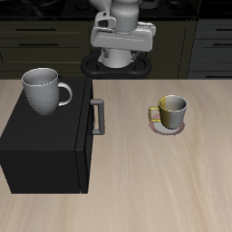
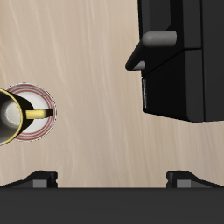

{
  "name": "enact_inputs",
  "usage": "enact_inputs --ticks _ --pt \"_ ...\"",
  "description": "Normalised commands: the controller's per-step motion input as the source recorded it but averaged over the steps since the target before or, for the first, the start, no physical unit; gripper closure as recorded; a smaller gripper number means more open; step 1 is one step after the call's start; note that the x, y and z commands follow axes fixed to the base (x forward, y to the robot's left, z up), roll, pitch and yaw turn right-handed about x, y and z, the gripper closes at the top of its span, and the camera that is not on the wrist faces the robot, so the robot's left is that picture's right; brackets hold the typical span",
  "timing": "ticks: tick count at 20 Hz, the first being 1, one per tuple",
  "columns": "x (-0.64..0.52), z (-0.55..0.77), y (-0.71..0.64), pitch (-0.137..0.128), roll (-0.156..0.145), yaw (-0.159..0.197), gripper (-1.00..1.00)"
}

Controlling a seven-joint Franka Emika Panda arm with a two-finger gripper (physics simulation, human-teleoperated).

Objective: Open the microwave

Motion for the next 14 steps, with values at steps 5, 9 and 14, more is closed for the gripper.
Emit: enact_inputs --ticks 5,9,14 --pt "0.26 0.05 0.22 -0.011 0.018 -0.066 -1.00" --pt "0.26 0.16 0.28 -0.028 -0.012 -0.081 -1.00" --pt "0.34 0.18 0.23 -0.001 0.005 -0.103 -1.00"
